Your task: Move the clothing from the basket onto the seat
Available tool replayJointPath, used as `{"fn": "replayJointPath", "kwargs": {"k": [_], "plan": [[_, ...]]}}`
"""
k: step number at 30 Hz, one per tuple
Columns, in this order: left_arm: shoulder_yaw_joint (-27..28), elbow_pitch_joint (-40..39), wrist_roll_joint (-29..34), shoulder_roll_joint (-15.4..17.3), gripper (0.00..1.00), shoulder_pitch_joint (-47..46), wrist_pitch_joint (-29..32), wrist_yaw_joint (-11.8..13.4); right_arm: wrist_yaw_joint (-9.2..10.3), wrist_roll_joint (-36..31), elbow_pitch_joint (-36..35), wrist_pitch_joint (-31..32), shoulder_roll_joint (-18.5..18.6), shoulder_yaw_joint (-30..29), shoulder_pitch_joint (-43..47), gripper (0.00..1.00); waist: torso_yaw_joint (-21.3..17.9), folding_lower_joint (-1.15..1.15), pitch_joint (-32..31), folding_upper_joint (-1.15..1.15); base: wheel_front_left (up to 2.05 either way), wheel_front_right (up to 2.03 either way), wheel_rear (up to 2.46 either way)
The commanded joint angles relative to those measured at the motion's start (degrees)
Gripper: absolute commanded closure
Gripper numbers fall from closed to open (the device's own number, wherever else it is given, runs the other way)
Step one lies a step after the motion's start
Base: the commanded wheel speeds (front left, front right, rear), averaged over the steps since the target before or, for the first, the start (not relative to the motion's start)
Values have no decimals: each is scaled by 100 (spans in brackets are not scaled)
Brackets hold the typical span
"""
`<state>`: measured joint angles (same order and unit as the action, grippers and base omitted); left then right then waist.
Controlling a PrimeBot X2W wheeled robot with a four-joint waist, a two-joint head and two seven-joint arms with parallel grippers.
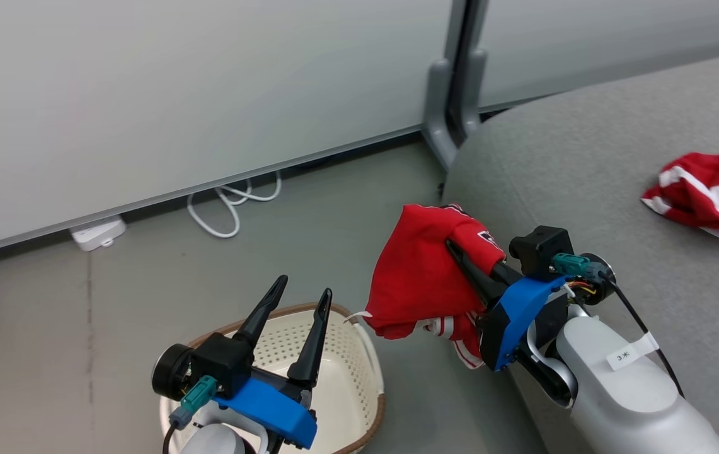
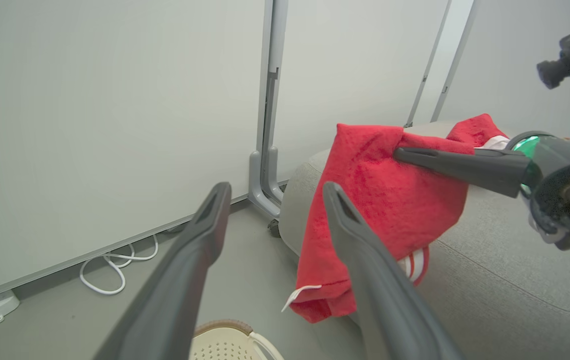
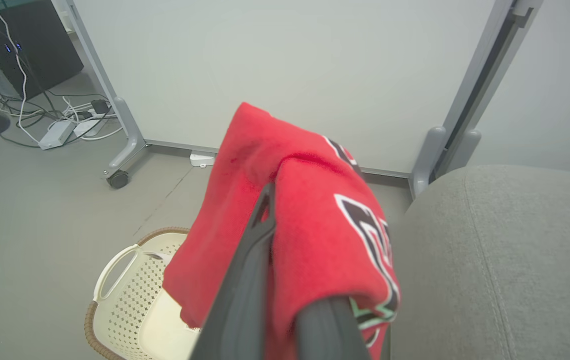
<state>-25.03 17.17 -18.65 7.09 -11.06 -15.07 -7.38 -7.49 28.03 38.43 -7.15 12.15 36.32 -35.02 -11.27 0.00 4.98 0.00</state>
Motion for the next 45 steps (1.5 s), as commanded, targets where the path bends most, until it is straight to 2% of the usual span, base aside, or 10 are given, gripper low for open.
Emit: {"fn": "replayJointPath", "kwargs": {"k": [1,16,22,36,41,45], "plan": [[-15,6,9,32,0,-86,-15,-15,-1,-10,-25,-38,-5,-42,46,100,-352,0,68,0,0,0,0],[-32,57,12,120,0,-124,-15,-15,-1,-65,-72,-67,-75,-204,146,100,-1364,0,192,0,0,0,0],[-64,80,3,160,0,-159,-15,-15,-1,-81,-86,-99,-89,-258,210,100,-1609,0,242,0,0,0,0],[-129,103,7,225,0,-247,-15,-16,-1,-94,-111,-116,-108,-392,222,100,-1686,0,361,0,0,0,0],[-136,56,58,309,0,-330,-15,-16,-1,-229,-149,-93,86,-620,-142,100,-1642,0,588,0,0,0,0],[-173,-13,112,419,0,-441,-15,-16,-1,-329,-234,-48,391,-960,-652,100,-1565,0,890,0,0,0,0]]}}
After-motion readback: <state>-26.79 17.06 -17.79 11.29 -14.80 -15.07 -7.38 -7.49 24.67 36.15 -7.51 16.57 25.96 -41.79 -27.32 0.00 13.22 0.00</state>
